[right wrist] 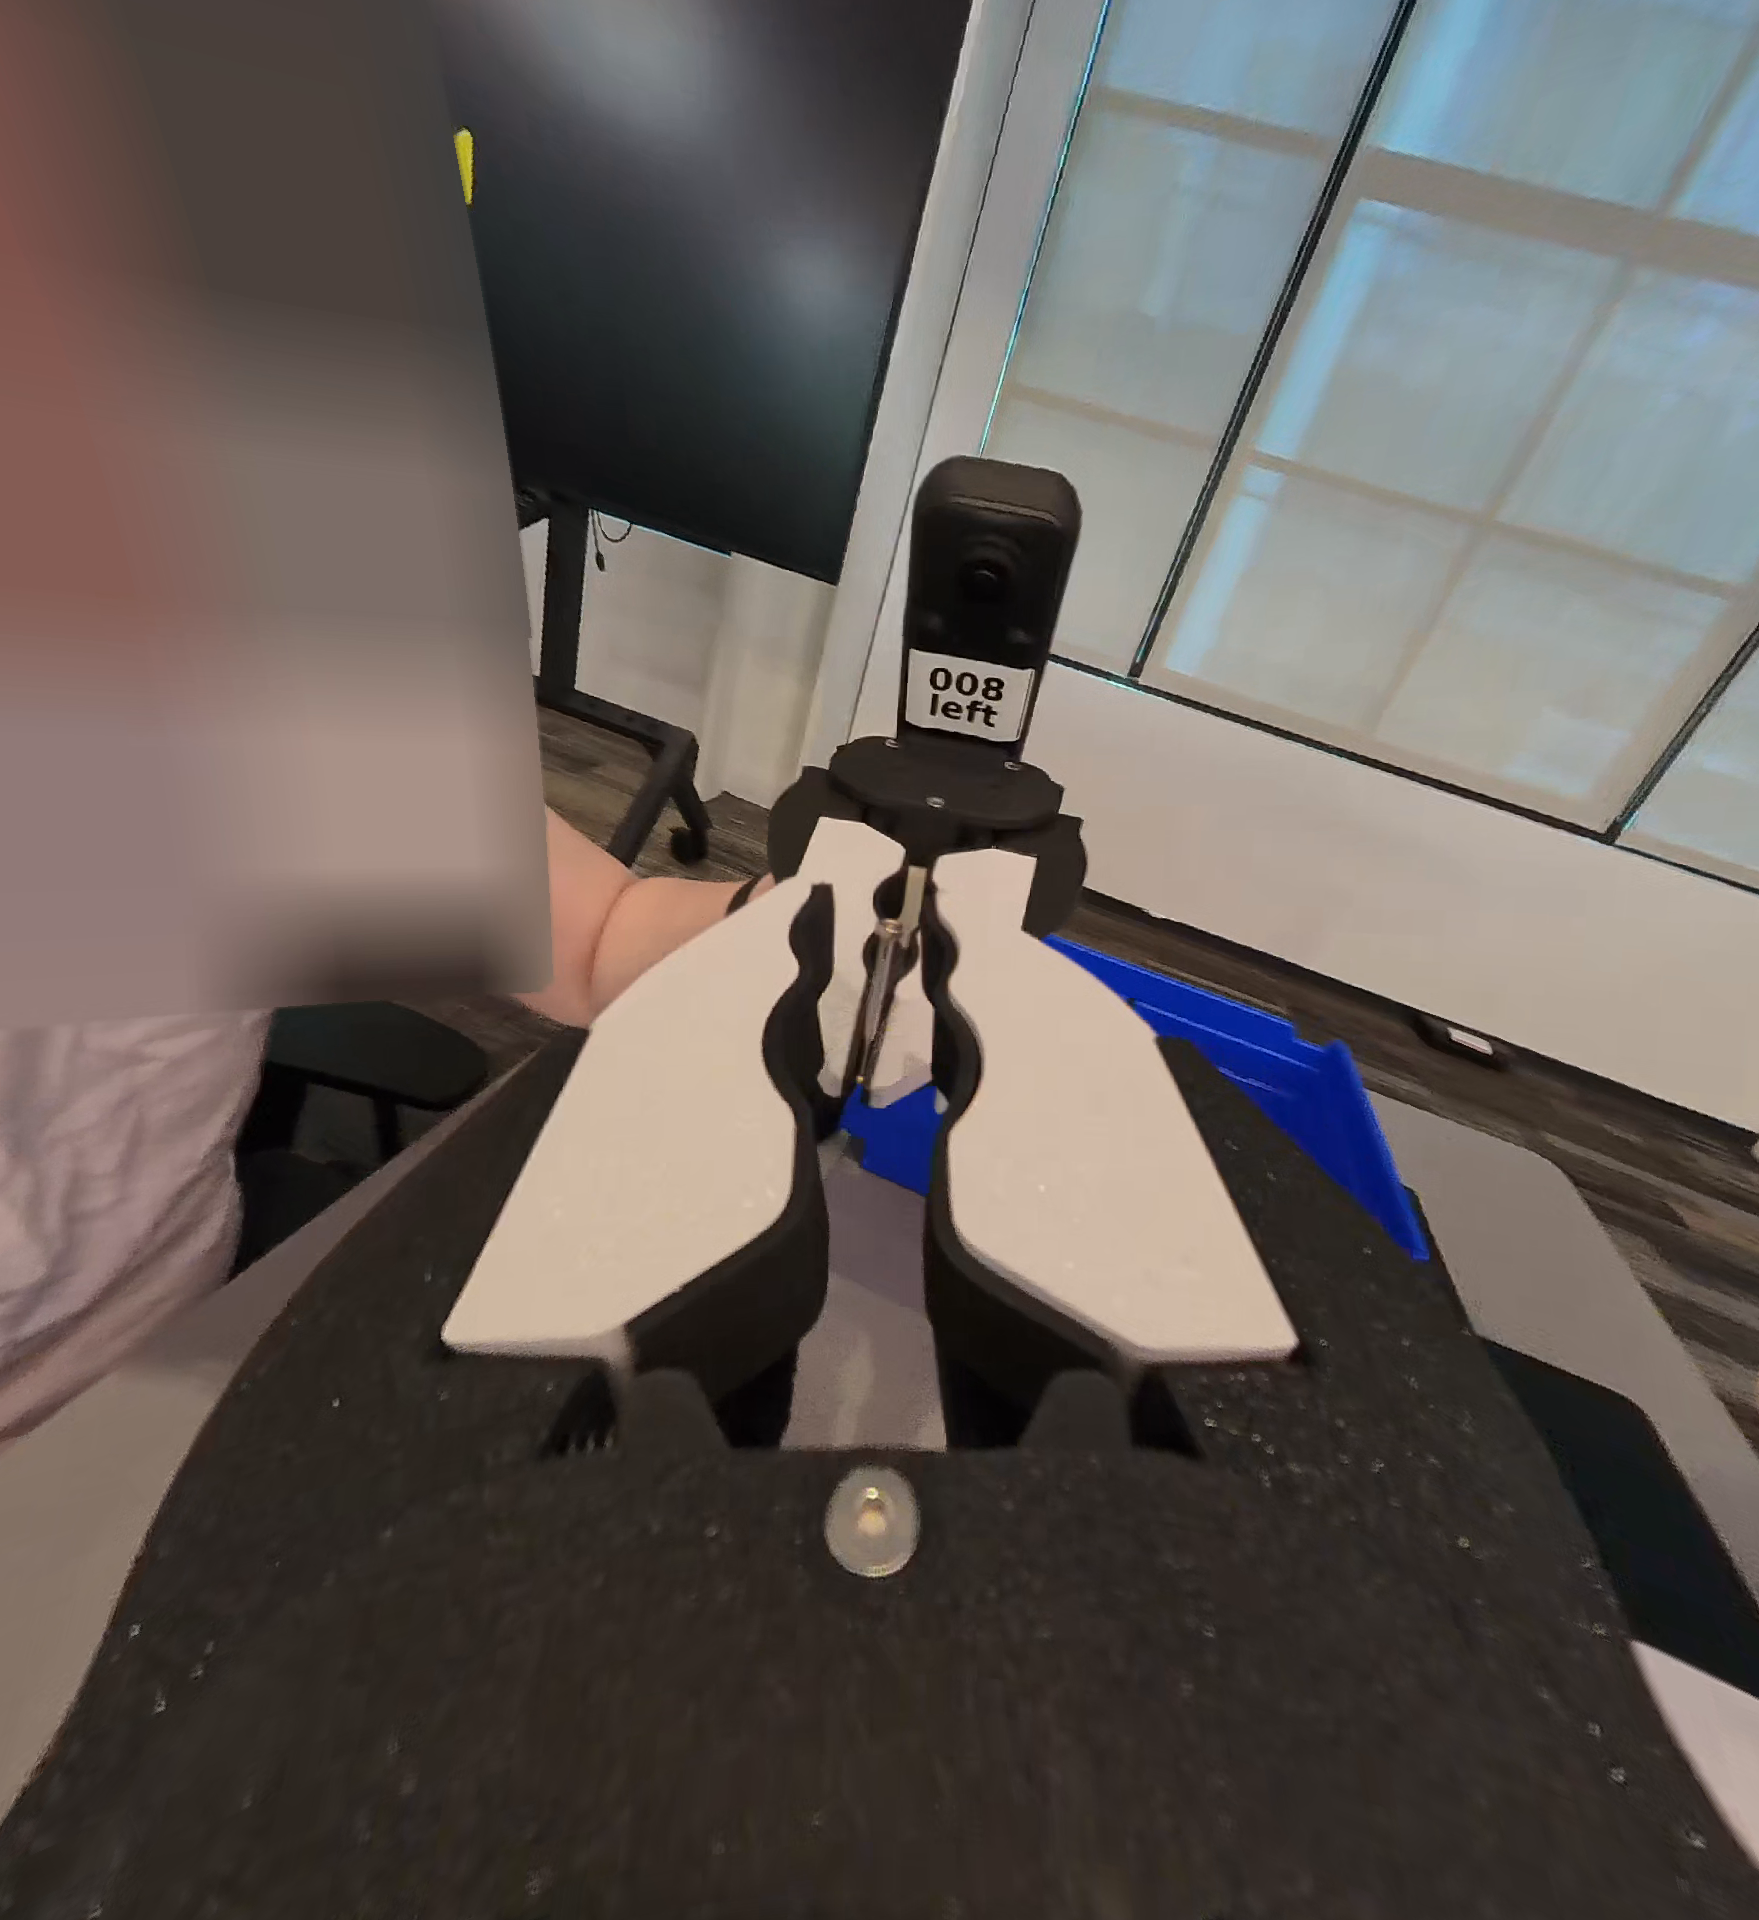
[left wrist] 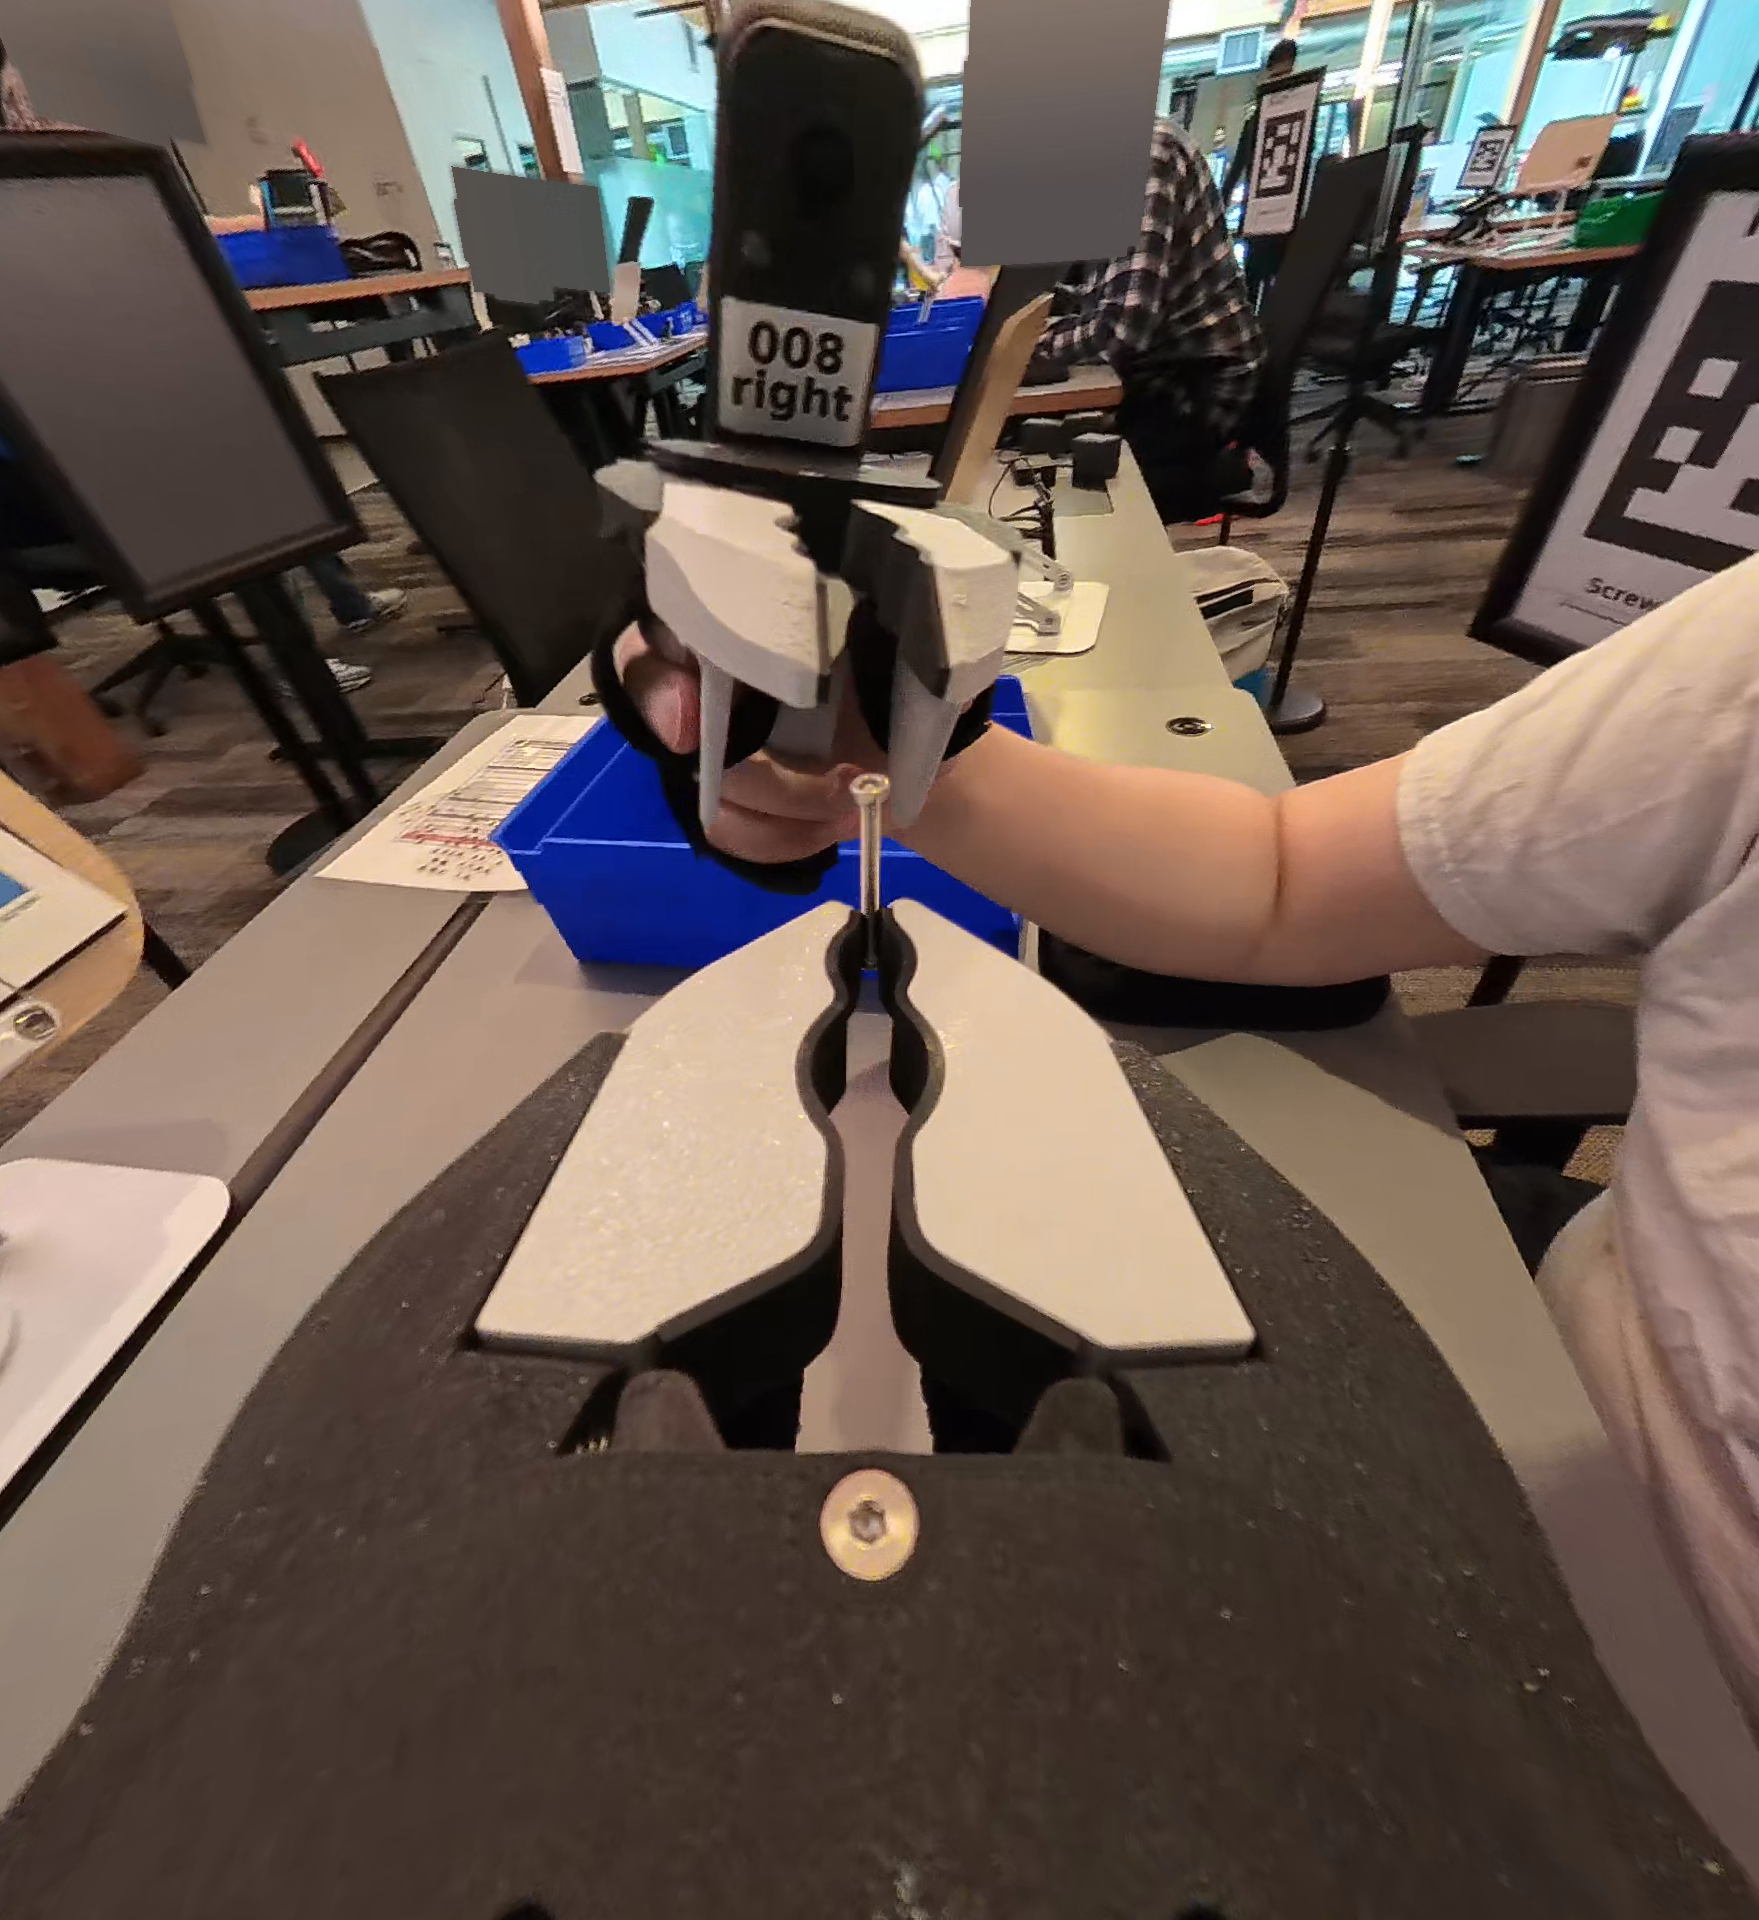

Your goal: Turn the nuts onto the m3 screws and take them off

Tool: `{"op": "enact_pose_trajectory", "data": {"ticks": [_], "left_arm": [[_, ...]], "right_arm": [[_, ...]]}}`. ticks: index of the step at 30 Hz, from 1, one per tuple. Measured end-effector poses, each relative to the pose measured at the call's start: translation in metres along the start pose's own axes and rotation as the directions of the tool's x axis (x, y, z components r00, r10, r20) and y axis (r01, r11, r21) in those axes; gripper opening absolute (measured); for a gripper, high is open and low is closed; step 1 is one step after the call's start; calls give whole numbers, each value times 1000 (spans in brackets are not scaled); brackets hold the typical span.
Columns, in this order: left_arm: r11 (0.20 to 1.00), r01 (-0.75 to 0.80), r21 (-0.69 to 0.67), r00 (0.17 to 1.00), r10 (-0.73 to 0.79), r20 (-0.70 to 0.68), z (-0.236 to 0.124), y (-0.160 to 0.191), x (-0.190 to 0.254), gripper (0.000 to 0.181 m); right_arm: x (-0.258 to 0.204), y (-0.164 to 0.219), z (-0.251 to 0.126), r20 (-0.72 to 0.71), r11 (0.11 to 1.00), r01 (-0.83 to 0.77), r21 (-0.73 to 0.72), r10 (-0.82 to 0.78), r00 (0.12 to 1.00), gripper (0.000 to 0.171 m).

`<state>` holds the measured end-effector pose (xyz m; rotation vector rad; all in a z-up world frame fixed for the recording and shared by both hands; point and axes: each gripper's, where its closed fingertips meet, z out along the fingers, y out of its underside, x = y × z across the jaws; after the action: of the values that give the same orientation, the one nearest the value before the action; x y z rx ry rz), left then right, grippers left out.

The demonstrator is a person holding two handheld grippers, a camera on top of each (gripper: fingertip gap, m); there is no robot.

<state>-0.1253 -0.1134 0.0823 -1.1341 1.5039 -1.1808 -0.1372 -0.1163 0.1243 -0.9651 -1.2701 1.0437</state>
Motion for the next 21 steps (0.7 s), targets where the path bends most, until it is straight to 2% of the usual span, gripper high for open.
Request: {"op": "enact_pose_trajectory", "data": {"ticks": [10,21], "left_arm": [[998,-56,-27,998,55,-28,6,3,10,2],[996,-72,-43,997,71,-22,6,4,11,2]], "right_arm": [[-14,14,12,73,996,28,-82,-22,997,11],[-14,16,11,79,996,12,-86,-5,997,6]]}}
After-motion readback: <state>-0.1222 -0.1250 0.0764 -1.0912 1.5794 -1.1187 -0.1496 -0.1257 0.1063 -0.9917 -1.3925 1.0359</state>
